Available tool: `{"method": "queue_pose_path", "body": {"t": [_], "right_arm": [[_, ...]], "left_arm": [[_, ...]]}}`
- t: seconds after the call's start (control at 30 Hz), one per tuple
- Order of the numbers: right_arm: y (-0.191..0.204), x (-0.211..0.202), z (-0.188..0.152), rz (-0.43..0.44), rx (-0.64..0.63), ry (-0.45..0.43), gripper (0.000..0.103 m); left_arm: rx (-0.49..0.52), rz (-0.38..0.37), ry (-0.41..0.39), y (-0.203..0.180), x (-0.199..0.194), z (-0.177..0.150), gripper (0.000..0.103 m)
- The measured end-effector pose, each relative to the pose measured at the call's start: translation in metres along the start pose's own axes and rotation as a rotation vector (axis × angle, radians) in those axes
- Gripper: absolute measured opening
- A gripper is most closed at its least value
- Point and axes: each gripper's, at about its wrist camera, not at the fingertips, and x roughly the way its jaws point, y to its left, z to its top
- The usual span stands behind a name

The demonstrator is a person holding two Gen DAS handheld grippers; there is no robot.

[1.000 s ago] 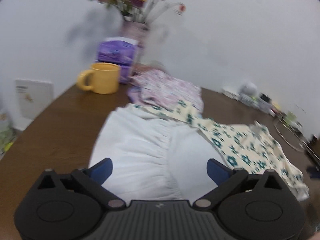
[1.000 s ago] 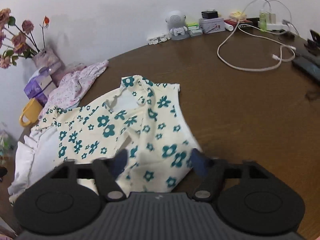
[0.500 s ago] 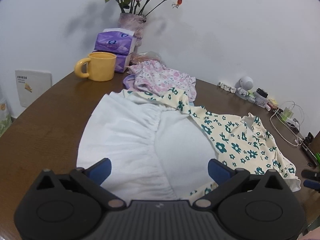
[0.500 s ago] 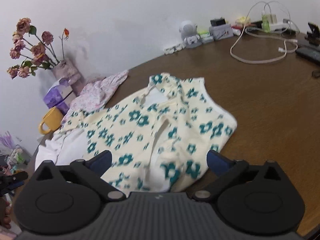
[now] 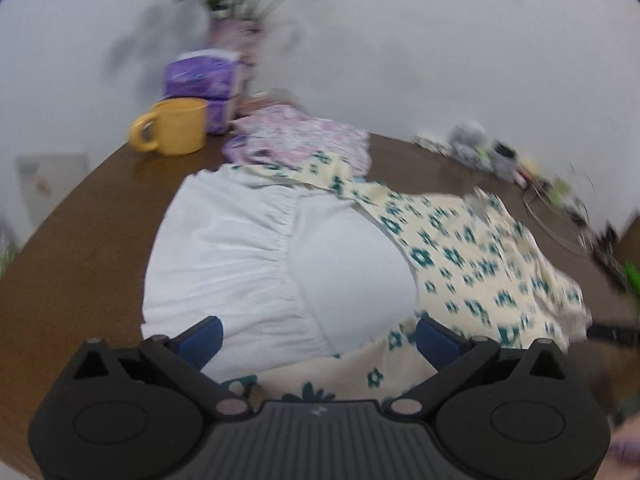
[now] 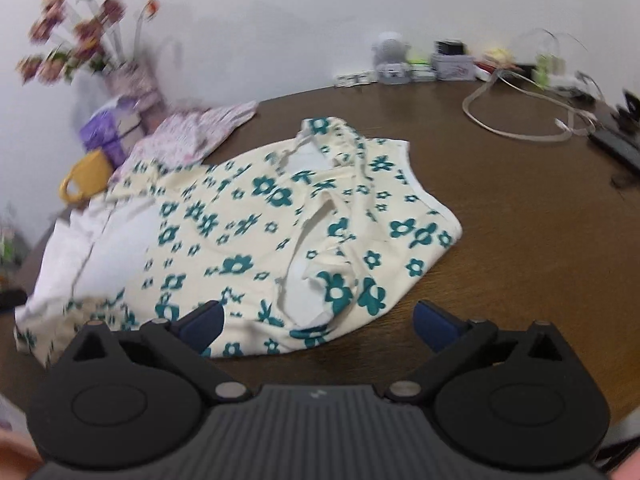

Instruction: Fold clothes

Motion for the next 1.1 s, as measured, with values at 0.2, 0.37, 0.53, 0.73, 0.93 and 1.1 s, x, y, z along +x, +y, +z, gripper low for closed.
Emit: {"method": "queue_pose_path", "body": {"t": [0.2, 0.37, 0.53, 0.73, 0.93, 1.1], "right_arm": [[0.01, -0.004, 0.007, -0.013, -0.408, 0.022, 0.103], [0.005, -0.001, 0.017, 0.032, -0.647, 0.123, 0.102], [-0.005, 0.015, 0.023, 0.017, -0.753, 0.211, 0.083], [-0.009, 0.031, 0.026, 0.06, -0.829, 0.233, 0.076], [-0.011, 0.043, 0.03, 0.132, -0.887, 0.255, 0.064], [-0.019, 0.045, 0.039, 0.137, -0.931, 0.261, 0.062]], "left_arm": [[0.261, -0.026, 0.075, -0.019, -0.008, -0.006, 0.1], [0.409, -0.071, 0.183, -0.036, -0.002, -0.015, 0.083], [0.481, -0.053, 0.233, -0.042, 0.007, -0.022, 0.08], [0.505, -0.03, 0.254, -0.046, 0.015, -0.026, 0.074], [0.519, -0.052, 0.273, -0.053, 0.019, -0.026, 0.07], [0.526, -0.059, 0.281, -0.054, 0.023, -0.025, 0.07]]}}
